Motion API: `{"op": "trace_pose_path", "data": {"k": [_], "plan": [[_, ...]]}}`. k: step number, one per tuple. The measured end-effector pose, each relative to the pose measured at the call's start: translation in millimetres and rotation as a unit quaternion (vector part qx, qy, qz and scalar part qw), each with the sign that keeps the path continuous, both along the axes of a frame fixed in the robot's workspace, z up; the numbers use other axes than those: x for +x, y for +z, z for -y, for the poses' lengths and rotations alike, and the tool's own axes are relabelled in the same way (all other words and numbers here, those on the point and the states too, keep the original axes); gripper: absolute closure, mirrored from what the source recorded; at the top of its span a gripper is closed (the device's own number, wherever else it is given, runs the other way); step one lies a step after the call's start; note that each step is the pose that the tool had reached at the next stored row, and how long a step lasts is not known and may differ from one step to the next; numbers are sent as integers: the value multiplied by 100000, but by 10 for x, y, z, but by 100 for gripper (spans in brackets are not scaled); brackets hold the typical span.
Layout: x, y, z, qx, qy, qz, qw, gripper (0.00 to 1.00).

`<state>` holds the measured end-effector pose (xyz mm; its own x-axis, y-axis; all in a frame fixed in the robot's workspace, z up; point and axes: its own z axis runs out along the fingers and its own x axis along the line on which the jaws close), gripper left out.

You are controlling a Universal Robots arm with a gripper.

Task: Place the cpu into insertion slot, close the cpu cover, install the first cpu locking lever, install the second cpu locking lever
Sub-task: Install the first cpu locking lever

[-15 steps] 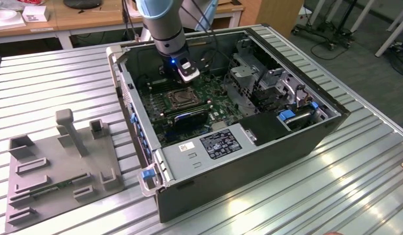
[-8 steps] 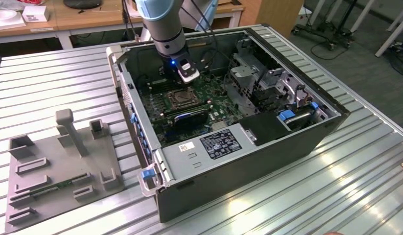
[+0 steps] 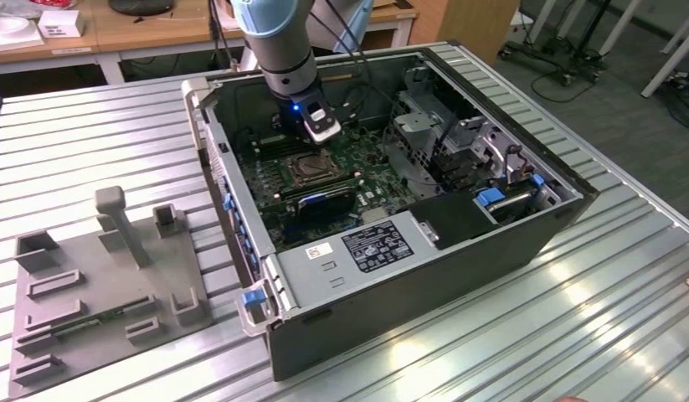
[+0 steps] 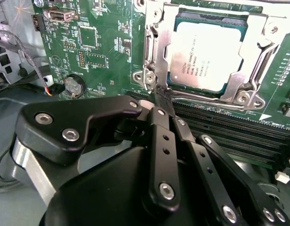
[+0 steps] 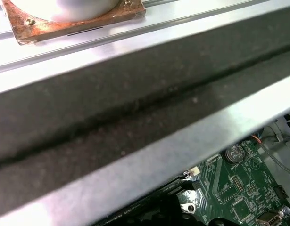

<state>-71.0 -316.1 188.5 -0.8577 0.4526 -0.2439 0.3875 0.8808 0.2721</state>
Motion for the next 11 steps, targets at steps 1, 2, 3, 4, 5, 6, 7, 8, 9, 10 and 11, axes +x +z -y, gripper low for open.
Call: {"op": "trace_pose_path", "data": {"k": [1, 2, 3, 4, 5, 6, 7, 8, 9, 10, 11], "plan": [[0, -1, 0, -68, 8, 9, 100000, 90], [0, 0, 0, -175, 11, 5, 100000, 90], [1, 3, 0, -248, 12, 9, 100000, 90], [1, 11, 0, -280, 14, -6, 100000, 90], [0, 22, 0, -294, 9, -6, 100000, 90], [0, 36, 0, -300, 6, -9, 100000, 90], [0, 52, 0, -310, 4, -17, 100000, 90], [0, 69, 0, -312, 5, -19, 100000, 90], [0, 89, 0, -309, 4, -21, 100000, 90], [0, 109, 0, -310, 2, -33, 100000, 90], [0, 125, 0, -318, 0, -48, 99999, 90]]}}
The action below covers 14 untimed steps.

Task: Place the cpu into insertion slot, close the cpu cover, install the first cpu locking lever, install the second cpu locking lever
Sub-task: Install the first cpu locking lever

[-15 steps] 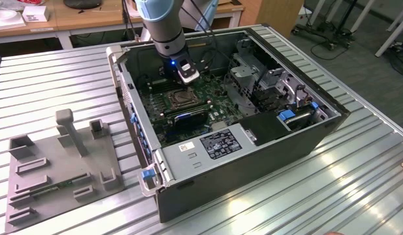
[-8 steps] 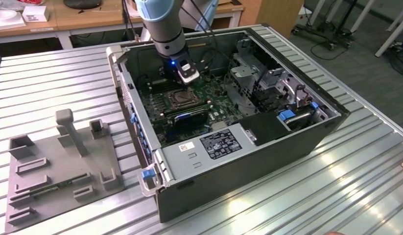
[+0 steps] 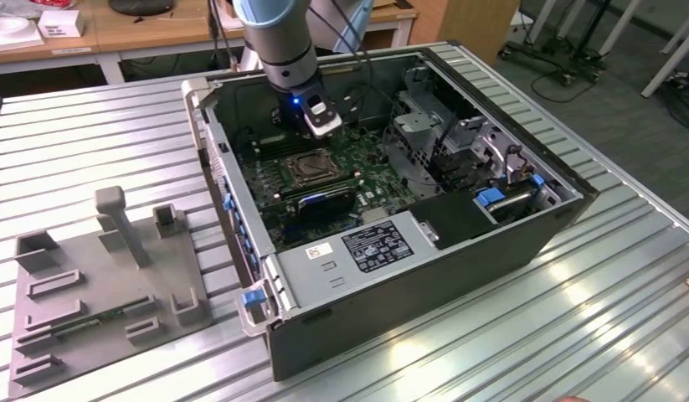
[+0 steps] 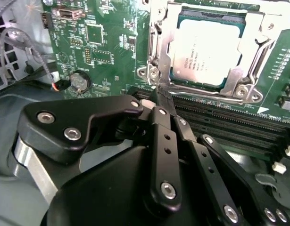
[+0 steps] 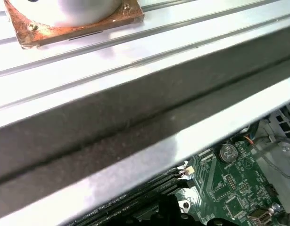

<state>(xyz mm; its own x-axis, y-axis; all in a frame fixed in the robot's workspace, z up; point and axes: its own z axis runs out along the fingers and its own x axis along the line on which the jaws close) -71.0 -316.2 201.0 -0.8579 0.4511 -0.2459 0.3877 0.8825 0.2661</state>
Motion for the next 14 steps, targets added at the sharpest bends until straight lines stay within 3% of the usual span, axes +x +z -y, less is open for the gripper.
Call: {"op": "trace_pose_path", "data": {"k": [4, 12, 13, 14], "plan": [[2, 28, 0, -192, 8, -152, 100000, 90], [1, 29, 0, -213, 4, -190, 100000, 90], [4, 30, 0, -298, 16, -438, 99999, 90], [6, 29, 0, -394, 10, -863, 99995, 90]]}}
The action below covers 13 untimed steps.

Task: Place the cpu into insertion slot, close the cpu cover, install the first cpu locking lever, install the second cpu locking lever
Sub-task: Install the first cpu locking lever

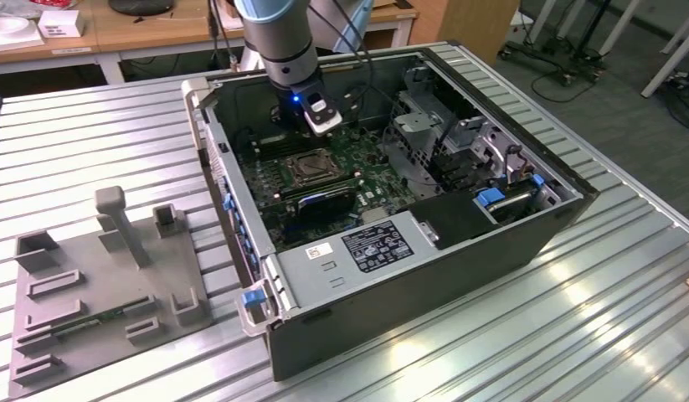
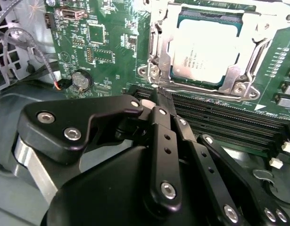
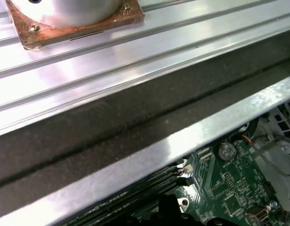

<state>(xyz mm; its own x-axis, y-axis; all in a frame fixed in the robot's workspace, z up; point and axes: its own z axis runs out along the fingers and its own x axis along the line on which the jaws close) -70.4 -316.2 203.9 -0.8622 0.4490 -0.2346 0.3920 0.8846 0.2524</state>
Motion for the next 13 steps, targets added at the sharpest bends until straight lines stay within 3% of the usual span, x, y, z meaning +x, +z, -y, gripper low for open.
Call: {"op": "trace_pose_path", "data": {"k": [3, 4, 6, 7, 8, 12, 13], "plan": [[4, 0, 0, -718, -1, -1790, 99981, 90], [4, -1, 0, -805, -4, -2004, 99977, 90], [3, 0, 0, -810, -11, -2036, 99976, 90], [4, 0, 0, -887, 19, -4976, 99872, 90], [4, -1, 0, -963, 40, -7940, 99680, 90], [4, 0, 0, -965, 42, -7992, 99675, 90], [4, 0, 0, -1005, 52, -9414, 99551, 90]]}}
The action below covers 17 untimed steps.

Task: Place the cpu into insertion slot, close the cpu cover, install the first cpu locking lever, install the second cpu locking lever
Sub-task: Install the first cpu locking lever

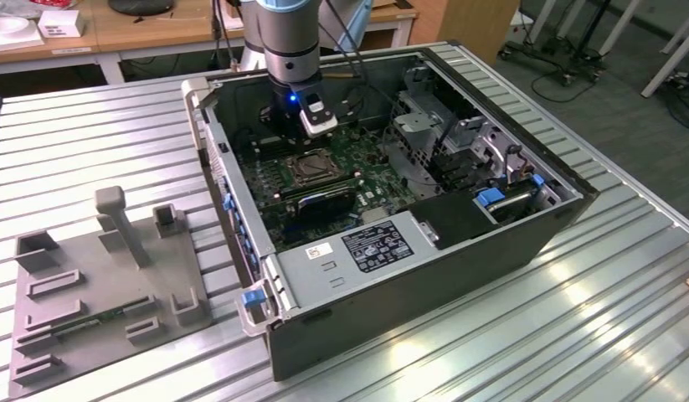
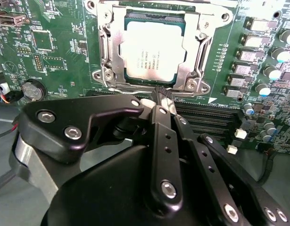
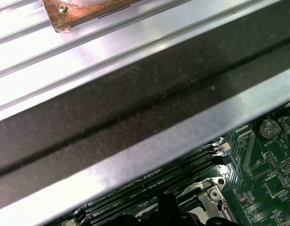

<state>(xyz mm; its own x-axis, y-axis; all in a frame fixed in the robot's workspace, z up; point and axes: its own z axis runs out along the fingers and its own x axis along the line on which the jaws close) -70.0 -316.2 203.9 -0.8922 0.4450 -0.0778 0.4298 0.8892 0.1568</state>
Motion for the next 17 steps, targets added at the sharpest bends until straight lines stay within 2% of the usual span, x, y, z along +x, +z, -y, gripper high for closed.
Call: {"op": "trace_pose_path", "data": {"k": [1, 10, 17], "plan": [[0, 0, 0, -35, 0, -1414, 99990, 90], [0, 2, 0, -31, 2, -1499, 99989, 90], [0, 77, 0, -37, -1, -1505, 99989, 90]]}}
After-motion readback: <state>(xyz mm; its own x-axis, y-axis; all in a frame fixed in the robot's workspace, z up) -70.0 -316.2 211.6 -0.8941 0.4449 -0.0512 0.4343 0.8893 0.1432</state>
